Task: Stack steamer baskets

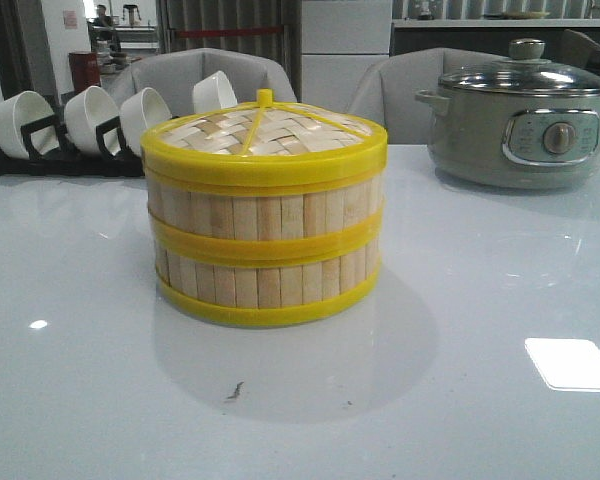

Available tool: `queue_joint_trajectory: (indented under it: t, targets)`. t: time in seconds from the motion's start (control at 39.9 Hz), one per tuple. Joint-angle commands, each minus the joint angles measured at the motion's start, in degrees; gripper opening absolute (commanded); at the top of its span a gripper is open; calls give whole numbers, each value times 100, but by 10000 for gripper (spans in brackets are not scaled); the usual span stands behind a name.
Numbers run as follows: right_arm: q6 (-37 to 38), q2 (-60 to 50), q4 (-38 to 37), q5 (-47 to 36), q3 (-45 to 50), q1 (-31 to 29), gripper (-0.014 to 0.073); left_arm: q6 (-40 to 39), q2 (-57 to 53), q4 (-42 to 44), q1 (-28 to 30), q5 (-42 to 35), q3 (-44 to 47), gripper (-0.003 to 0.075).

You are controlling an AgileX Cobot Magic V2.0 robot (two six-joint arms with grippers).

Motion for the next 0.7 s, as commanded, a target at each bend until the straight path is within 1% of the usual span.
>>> queue_joint_trajectory:
  t: [0.0,0.1,0.25,0.68]
  targets:
    - [-7,-121,30,-592,-89,4,56,4,-66,-9,16,-435,5,91]
    - [-102,-121,129,-604,-89,4,56,4,-66,-9,16,-435,5,91]
    - [-590,-121,433,-598,-89,4,56,4,-66,-9,16,-435,5,91]
    - [-600,-121,369,-549,-89,4,56,4,-66,-9,16,-435,5,91]
